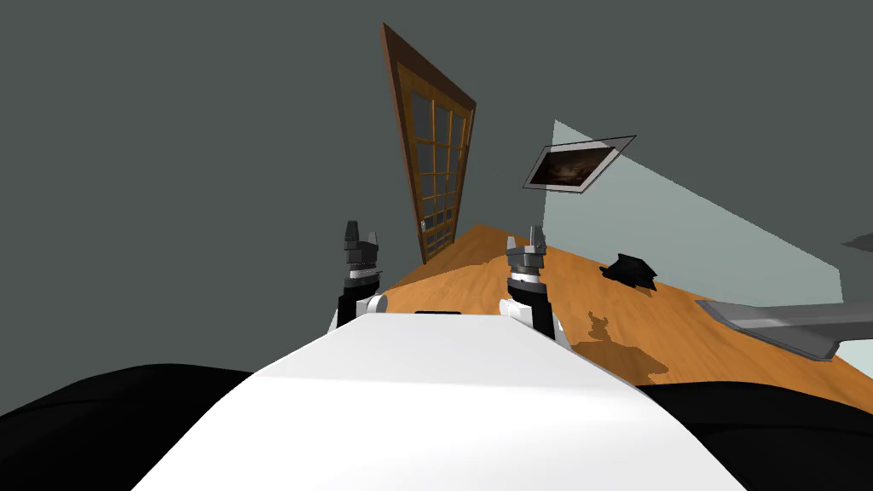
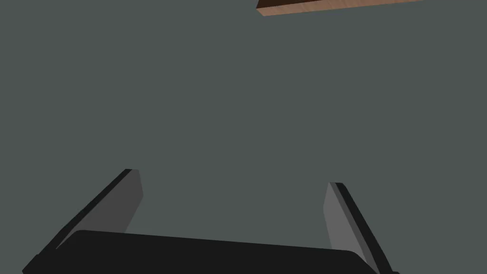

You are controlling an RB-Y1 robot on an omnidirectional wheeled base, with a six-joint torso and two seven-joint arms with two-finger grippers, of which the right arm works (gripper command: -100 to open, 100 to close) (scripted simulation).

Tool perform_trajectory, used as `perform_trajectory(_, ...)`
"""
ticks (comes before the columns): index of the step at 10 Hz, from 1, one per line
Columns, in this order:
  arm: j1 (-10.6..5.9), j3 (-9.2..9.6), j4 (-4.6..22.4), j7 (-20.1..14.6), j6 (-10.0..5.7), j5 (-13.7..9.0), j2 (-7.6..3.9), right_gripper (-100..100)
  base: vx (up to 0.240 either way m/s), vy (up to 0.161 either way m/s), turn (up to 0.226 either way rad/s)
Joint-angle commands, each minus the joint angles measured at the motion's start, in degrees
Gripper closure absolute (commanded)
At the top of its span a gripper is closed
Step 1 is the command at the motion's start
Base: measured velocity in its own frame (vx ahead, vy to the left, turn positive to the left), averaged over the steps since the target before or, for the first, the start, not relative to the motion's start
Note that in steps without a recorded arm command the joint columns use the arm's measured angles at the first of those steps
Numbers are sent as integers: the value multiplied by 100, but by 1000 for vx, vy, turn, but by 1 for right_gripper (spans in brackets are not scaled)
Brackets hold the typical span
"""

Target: Pull the door open

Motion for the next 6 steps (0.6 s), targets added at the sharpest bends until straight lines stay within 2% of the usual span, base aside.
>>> perform_trajectory(1,-57,15,184,159,-56,0,-37,-100,29,5,114)
perform_trajectory(2,-98,25,319,276,-98,0,-61,-100,87,-4,146)
perform_trajectory(6,-225,58,731,633,-224,1,-132,-100,97,2,78)
